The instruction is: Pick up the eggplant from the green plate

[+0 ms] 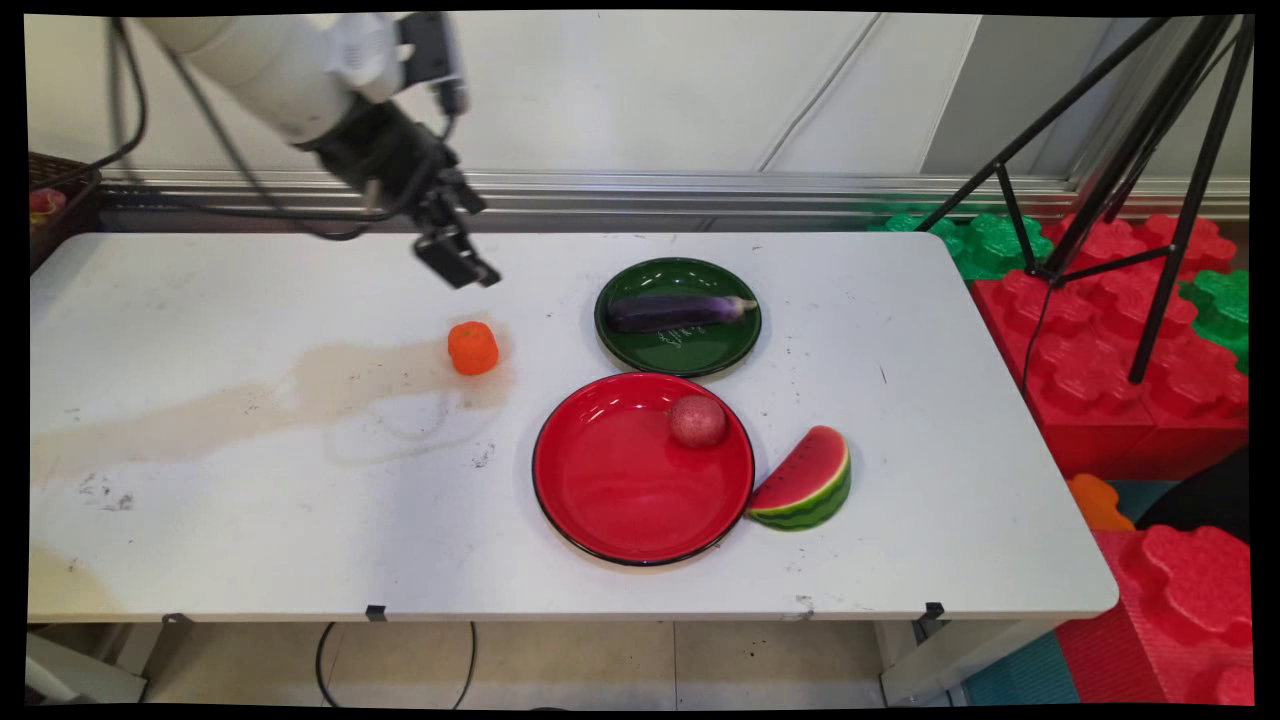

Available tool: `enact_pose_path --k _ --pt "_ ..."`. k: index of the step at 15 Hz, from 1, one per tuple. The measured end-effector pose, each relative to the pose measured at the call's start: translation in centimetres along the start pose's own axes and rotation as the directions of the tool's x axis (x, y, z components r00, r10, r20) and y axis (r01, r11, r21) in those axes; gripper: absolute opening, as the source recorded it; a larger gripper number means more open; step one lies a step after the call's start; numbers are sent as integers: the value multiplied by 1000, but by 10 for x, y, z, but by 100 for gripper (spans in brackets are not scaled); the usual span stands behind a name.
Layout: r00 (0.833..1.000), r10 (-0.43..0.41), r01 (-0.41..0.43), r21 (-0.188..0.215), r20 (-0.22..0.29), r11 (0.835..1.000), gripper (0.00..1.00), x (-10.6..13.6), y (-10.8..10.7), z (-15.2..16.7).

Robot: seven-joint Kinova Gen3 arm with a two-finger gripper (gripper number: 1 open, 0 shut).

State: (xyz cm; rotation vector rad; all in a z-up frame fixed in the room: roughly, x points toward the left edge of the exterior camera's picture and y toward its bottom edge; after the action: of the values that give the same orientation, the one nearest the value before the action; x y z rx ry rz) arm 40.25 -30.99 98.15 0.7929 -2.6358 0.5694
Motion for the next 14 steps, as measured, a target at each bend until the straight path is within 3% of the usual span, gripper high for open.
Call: enact_pose_path --k 9,14 --pt "1000 -8 8 15 -10 1000 100 64 -14 59" --pt "1000 -9 9 -1 -1 1000 100 93 -25 114"
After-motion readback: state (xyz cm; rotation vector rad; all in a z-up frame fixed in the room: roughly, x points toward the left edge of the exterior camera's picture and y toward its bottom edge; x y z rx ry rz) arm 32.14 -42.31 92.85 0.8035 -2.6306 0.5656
